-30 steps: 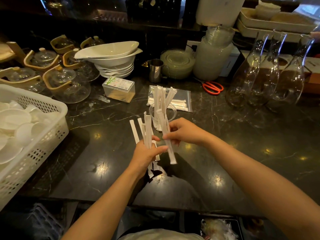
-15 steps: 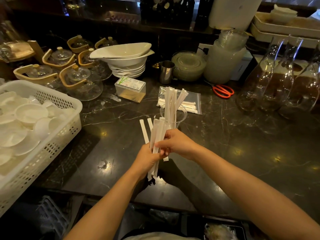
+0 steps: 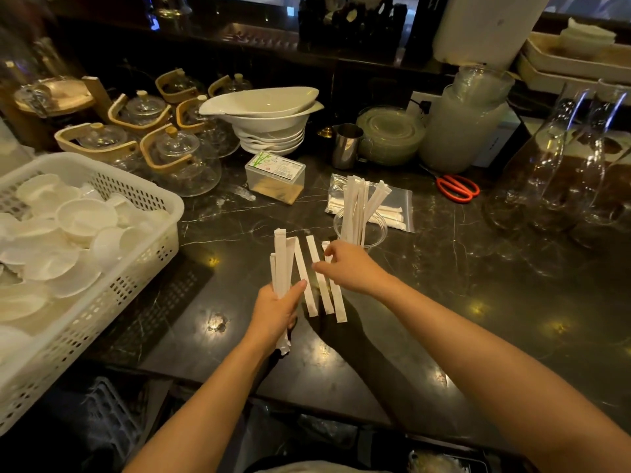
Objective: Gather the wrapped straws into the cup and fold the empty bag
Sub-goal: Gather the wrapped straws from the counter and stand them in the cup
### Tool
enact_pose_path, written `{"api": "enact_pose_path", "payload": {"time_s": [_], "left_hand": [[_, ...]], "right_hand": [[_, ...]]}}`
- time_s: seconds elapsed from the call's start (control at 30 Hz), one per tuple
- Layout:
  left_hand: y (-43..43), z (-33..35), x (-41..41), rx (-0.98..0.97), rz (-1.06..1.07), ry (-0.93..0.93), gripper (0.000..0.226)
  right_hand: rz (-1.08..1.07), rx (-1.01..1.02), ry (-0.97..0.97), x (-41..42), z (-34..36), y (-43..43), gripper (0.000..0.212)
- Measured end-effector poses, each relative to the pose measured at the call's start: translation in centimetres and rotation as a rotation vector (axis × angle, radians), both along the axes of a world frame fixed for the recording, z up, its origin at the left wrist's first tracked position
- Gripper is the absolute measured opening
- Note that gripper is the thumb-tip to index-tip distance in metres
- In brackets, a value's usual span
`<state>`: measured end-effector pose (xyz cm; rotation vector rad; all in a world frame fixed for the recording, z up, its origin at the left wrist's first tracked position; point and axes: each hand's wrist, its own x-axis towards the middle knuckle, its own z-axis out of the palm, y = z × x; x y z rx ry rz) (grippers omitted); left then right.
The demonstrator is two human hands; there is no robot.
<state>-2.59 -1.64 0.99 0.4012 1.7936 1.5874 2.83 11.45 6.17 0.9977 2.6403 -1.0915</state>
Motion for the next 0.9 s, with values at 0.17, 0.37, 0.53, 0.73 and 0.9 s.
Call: {"api": "enact_pose_path", "payload": {"time_s": [0.17,0.37,0.53,0.73,0.9], "left_hand": [[-0.4,0.1,-0.4,-0.017,0.023,-0.023,0.027],[-1.0,0.0,-0.7,-0.004,0.036,-0.031,0.035],[-1.3,-0.5,-1.0,-0.010,0.042,-0.053,0.037],[-1.3,-0.8,-1.1,-0.041,0.022,-0.056,0.034],[-0.9,-0.6,-1.2,-0.042,0.018,-0.065,0.034]], "right_hand": [[0.134,0.297,-0.260,-1.1,-2.0,-1.1,0.056],[0.100,0.450,-0.377,-2.3,-4.3,-1.8,0.063],[0.036,0.362,-0.350,-2.8,-4.6,-1.2,0.050],[0.015,0.258,-0.333,-3.0,-4.9,-0.4,0.018],[0.046,0.253,-0.330,-2.8,-5.0,-0.3,0.023]]}}
